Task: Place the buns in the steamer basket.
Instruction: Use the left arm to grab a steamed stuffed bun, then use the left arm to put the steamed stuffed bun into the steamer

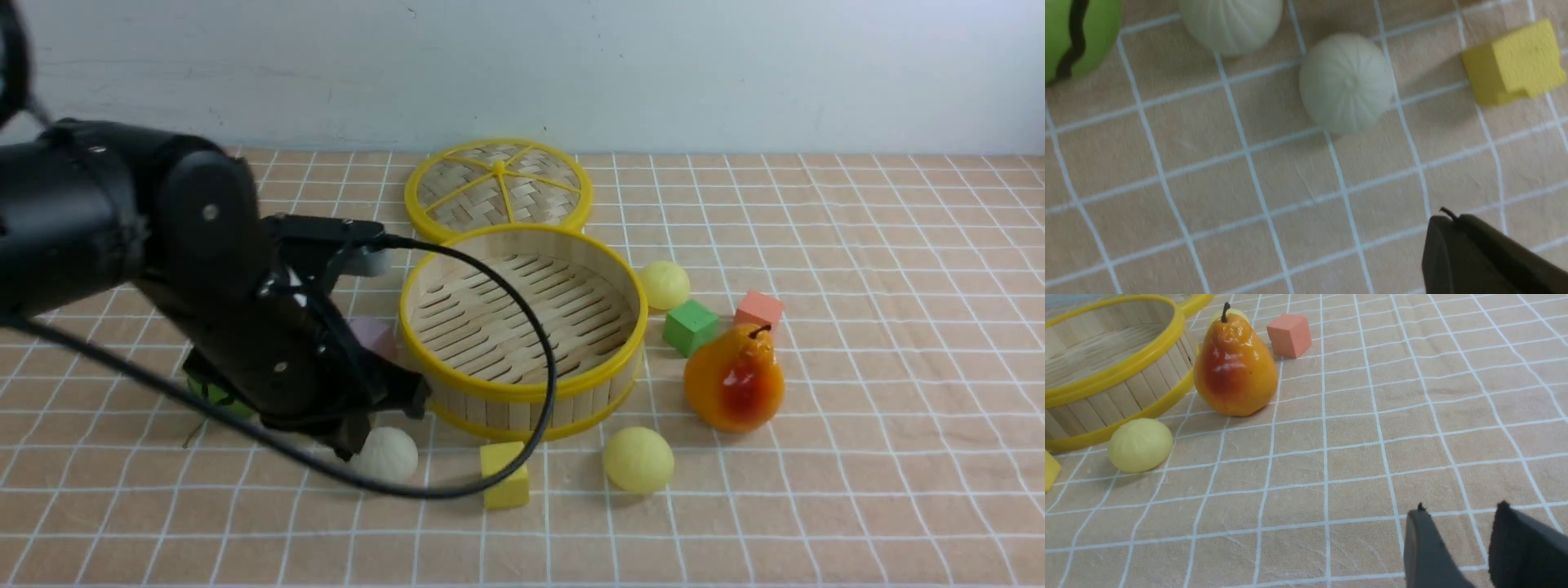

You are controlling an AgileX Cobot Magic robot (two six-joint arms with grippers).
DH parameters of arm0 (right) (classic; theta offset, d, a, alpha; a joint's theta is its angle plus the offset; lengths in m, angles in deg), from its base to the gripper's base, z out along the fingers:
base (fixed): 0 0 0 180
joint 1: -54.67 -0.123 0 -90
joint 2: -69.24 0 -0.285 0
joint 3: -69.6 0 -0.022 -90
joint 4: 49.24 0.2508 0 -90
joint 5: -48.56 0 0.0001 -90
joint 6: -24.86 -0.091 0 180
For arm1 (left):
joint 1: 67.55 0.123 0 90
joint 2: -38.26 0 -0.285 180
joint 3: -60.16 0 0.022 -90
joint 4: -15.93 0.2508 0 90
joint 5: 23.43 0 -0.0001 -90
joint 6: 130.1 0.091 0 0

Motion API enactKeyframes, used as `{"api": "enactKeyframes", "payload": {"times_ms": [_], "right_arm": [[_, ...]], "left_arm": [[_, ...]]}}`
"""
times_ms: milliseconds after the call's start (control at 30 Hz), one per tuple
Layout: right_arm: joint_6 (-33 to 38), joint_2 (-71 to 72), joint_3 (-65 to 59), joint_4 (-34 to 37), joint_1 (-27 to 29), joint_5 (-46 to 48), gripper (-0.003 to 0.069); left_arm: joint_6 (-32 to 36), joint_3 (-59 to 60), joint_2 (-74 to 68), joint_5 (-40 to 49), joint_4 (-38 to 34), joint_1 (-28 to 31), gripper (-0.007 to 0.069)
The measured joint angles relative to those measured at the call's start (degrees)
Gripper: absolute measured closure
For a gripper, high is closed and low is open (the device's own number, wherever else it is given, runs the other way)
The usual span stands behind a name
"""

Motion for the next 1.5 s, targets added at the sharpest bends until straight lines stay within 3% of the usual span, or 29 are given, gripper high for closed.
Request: {"api": "enactKeyframes", "payload": {"times_ms": [100, 167, 400, 567, 833, 1000, 1200, 1500], "right_arm": [[0.00, 0.00, 0.00, 0.00, 0.00, 0.00, 0.0419], [0.00, 0.00, 0.00, 0.00, 0.00, 0.00, 0.0419], [0.00, 0.00, 0.00, 0.00, 0.00, 0.00, 0.0419], [0.00, 0.00, 0.00, 0.00, 0.00, 0.00, 0.0419], [0.00, 0.00, 0.00, 0.00, 0.00, 0.00, 0.0419], [0.00, 0.00, 0.00, 0.00, 0.00, 0.00, 0.0419], [0.00, 0.00, 0.00, 0.00, 0.00, 0.00, 0.0419], [0.00, 0.00, 0.00, 0.00, 0.00, 0.00, 0.0419]], "left_arm": [[0.01, -3.90, -4.94, 0.34, 0.46, 0.12, 0.0627], [0.96, -5.98, -8.23, 0.82, 0.63, 0.19, 0.0580], [1.94, -7.51, -13.55, 0.11, 3.99, 0.19, 0.0342], [-0.01, -7.51, -14.88, -2.14, 6.01, 0.31, 0.0303], [-0.49, -7.63, -16.99, -4.64, 5.82, 0.31, 0.0348], [-0.49, -7.63, -18.22, -4.87, 5.63, 0.31, 0.0419], [-0.49, -7.82, -16.78, -2.44, 5.69, -0.33, 0.0629], [-0.67, -17.67, -8.62, 1.95, 5.39, -5.71, 0.0633]]}}
